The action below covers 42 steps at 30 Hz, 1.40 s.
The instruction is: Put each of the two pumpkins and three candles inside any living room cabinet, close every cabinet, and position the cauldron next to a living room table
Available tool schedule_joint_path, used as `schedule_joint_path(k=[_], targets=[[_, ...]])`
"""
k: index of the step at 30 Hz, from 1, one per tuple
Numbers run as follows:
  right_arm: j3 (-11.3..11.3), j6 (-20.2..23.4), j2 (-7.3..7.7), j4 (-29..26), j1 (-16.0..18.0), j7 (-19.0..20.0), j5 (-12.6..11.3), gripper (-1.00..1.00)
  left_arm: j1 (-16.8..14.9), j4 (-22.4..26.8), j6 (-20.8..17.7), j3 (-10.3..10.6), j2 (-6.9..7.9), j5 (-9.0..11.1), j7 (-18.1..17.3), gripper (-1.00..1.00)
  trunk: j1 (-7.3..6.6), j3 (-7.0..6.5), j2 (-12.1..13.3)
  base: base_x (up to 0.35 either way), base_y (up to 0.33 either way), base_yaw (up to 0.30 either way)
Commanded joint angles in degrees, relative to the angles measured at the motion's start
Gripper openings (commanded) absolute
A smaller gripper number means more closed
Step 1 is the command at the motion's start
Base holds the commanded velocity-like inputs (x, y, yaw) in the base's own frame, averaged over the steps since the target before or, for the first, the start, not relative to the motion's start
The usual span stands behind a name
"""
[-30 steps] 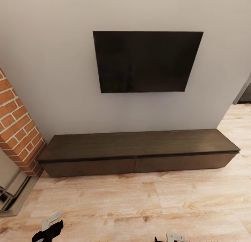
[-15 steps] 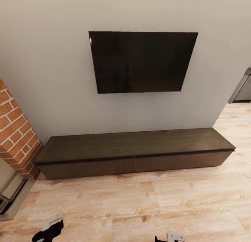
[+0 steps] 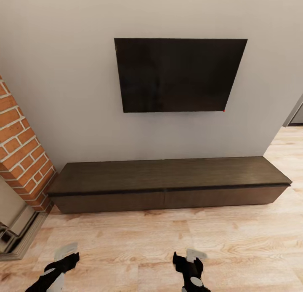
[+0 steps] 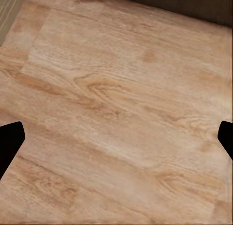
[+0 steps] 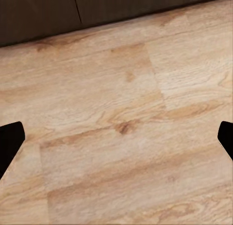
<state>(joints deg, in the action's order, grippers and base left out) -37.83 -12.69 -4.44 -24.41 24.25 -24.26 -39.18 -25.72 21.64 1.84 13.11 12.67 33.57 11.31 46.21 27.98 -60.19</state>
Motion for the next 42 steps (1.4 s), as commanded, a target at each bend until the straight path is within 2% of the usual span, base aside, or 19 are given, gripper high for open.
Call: schedule_joint_path(k=[1, 3, 4, 7, 8, 9, 10, 12, 17, 25, 27, 29, 31, 34, 42], targets=[[-0.5, -0.3, 0.00, -0.2, 0.5, -0.2, -0.6, 1.00, -0.4, 2.7, -5.2, 0.5, 0.63, 0.5, 0.3, 1.00, 0.00, 0.06, 0.0, 0.000, 0.000, 0.001], [-0.5, -0.2, -0.03, -0.7, 0.9, 0.2, -0.6, 1.00, -0.8, 8.9, -14.8, 0.6, 1.33, 0.3, 0.4, 1.00, 0.00, 0.06, 0.0, 0.000, 0.000, 0.000], [-0.5, -0.2, -0.03, -1.1, 1.0, 0.8, -0.6, 1.00, -1.0, 12.3, -18.5, 0.6, 1.57, 0.2, 0.4, 1.00, 0.00, 0.06, 0.0, 0.000, 0.000, 0.000], [-0.5, -0.2, -0.04, -1.8, 1.1, 2.5, -0.6, 1.00, -1.2, 18.7, -24.1, 0.6, 1.97, 0.2, 0.4, 1.00, 0.00, 0.06, 0.0, 0.000, 0.000, 0.000], [-0.5, -0.2, -0.04, -1.9, 1.1, 3.1, -0.7, 1.00, -1.3, 21.1, -27.2, 0.5, 2.22, 0.5, 0.4, 1.00, 0.00, 0.06, 0.0, 0.000, 0.000, 0.000], [-0.4, -0.2, -0.05, -2.2, 1.2, 3.5, -0.7, 1.00, -1.3, 24.1, -33.6, 0.4, 2.53, 0.8, 0.4, 1.00, 0.00, 0.06, 0.0, 0.000, 0.000, 0.000], [-0.4, -0.1, -0.05, -2.5, 1.2, 3.5, -0.7, 1.00, -1.3, 25.0, -35.9, 0.4, 2.66, 0.8, 0.4, 1.00, 0.00, 0.06, 0.0, 0.000, 0.000, 0.000], [-0.4, -0.1, -0.05, -2.9, 1.2, 3.7, -0.7, 1.00, -1.3, 25.8, -38.0, 0.3, 2.80, 0.8, 0.3, 1.00, 0.00, 0.06, 0.0, 0.000, 0.000, 0.000], [-0.3, -0.1, 0.00, -3.8, 1.2, 3.9, -0.7, 1.00, -1.4, 26.5, -40.2, 0.2, 2.92, 0.9, 0.4, 1.00, 0.00, 0.06, 0.0, 0.000, 0.000, 0.000], [-0.2, 0.0, 0.01, -3.9, 1.2, 3.9, -0.8, 1.00, -1.4, 29.4, -40.8, -0.2, 3.06, 1.0, 0.4, 1.00, 0.00, 0.06, 0.0, 0.000, 0.000, 0.000], [-0.2, 0.0, 0.03, -3.9, 1.2, 4.0, -0.8, 1.00, -1.4, 29.6, -40.9, -1.6, 3.06, 1.0, 0.4, 1.00, 0.00, 0.06, 0.0, 0.000, 0.000, 0.000], [-0.2, 0.0, 0.00, -3.9, 1.2, 4.0, -0.8, 1.00, -1.3, 29.7, -41.2, -2.6, 3.06, 1.0, 0.3, 1.00, 0.44, 0.42, -0.8, 0.000, 0.000, 0.000], [-0.1, -0.1, -0.03, -3.9, 1.2, 4.0, -0.8, 1.00, -1.3, 29.7, -42.3, -4.5, 3.06, 1.1, 0.3, 1.00, 0.88, 0.78, -1.6, 0.000, 0.000, 0.000], [-0.1, -0.1, -0.04, -3.9, 1.2, 4.0, -0.8, 1.00, -1.3, 29.8, -44.2, -5.9, 3.06, 1.1, 0.2, 1.00, 1.54, 1.32, -2.8, 0.000, 0.000, 0.000], [-0.1, -0.7, -0.05, -4.0, 1.2, 4.0, -0.8, 1.00, -1.3, 29.9, -45.4, -6.5, 2.93, 1.2, 0.1, 1.00, 3.30, 2.76, -6.1, 0.000, 0.000, 0.000]])
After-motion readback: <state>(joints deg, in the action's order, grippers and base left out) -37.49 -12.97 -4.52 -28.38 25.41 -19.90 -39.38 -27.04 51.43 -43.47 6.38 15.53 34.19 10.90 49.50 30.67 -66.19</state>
